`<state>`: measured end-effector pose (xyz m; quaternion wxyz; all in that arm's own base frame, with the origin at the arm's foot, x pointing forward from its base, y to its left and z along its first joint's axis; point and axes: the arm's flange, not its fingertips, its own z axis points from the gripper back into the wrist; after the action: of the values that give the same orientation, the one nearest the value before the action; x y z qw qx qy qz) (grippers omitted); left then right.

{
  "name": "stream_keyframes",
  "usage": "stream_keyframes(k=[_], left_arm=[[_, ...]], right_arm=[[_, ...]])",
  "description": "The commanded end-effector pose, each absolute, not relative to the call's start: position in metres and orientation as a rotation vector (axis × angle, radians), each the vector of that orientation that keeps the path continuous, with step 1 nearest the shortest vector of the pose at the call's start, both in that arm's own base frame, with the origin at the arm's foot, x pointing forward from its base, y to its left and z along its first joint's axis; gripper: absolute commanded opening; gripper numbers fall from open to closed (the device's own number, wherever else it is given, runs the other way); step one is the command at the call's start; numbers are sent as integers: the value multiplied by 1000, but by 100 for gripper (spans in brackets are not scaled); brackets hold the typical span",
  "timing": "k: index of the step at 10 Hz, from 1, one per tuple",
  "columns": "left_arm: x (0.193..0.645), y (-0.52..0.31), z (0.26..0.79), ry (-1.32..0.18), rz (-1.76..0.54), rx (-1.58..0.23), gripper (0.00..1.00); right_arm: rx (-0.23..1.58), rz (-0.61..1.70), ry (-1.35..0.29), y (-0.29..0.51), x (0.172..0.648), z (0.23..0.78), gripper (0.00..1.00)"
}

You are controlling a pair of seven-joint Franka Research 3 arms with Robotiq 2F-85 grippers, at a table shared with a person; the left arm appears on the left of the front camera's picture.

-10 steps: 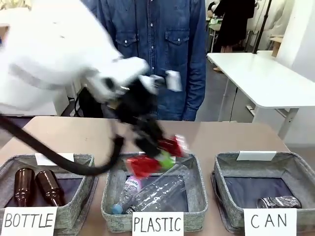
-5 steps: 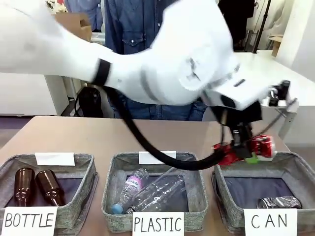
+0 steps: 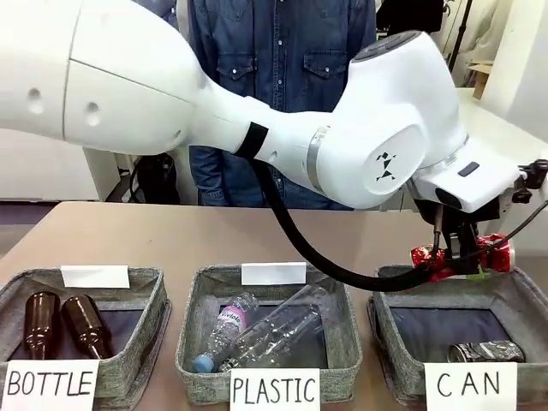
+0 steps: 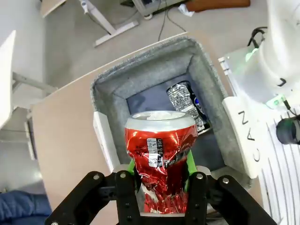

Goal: Sort the can waste into the basket.
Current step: Pick up the can waste from the table and place it in the right Fabric basket.

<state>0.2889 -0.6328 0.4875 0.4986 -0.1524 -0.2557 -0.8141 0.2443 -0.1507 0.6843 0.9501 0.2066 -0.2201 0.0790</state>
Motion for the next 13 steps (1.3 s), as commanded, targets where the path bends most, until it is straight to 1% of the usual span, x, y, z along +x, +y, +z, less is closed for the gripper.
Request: stream_keyframes(k=[1, 2, 3, 4, 5, 6, 8, 12, 13], left_arm=[[286, -638, 488, -590, -1952, -365, 38], [284, -635, 484, -586, -1959, -367, 38], [282, -633, 483, -576, -1980, -367, 97], [283, -634, 484, -576, -1979, -370, 97], [283, -634, 486, -572, -1985, -388, 100], [280, -630, 487, -573, -1992, -411, 100], [277, -625, 489, -597, -1988, -386, 100], [291, -605, 499, -569, -1925, -422, 100], [299, -581, 506, -353, -1871, -389, 100]], right_arm=[[414, 142, -429, -152, 243, 688, 100], [414, 142, -429, -152, 243, 688, 100], [414, 142, -429, -152, 243, 688, 100], [414, 142, -429, -152, 243, 688, 100], [414, 142, -429, -152, 243, 688, 100], [414, 142, -429, -152, 243, 688, 100], [414, 142, -429, -152, 243, 688, 100], [414, 142, -429, -152, 243, 688, 100], [414, 142, -429, -152, 243, 688, 100]])
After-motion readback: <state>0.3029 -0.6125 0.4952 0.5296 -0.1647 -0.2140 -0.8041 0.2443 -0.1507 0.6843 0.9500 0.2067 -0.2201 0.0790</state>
